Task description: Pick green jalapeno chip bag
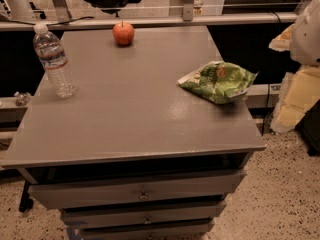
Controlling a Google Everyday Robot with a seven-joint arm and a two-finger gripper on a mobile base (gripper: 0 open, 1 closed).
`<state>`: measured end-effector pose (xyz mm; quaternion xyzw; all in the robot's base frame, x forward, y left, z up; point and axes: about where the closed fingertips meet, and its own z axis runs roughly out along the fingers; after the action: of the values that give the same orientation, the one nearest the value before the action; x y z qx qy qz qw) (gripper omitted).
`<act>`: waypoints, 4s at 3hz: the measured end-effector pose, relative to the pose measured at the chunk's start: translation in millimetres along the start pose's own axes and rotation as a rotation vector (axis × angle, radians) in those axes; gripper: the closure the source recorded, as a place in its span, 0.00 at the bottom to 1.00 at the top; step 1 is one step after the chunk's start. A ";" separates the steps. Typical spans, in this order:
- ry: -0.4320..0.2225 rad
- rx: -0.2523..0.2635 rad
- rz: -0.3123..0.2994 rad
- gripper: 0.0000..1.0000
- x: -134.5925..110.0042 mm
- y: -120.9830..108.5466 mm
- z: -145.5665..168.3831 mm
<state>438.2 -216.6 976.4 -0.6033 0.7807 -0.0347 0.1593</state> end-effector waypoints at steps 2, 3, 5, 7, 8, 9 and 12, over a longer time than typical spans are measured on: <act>-0.021 0.021 -0.005 0.00 -0.1 0.4 9.4; -0.081 0.044 -0.003 0.00 -1.4 -14.2 33.8; -0.185 0.062 0.063 0.00 -9.8 -70.7 91.5; -0.241 0.048 0.146 0.18 -21.2 -103.3 135.0; -0.259 0.028 0.183 0.41 -23.3 -106.6 144.0; -0.275 0.013 0.202 0.64 -25.7 -106.5 143.2; -0.443 -0.069 0.253 1.00 -51.4 -90.2 110.6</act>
Offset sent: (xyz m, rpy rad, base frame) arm 0.0068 0.0030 -0.0295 0.0376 -0.0525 0.0164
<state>565.7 -176.7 904.6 -0.4989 0.7967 0.1450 0.3088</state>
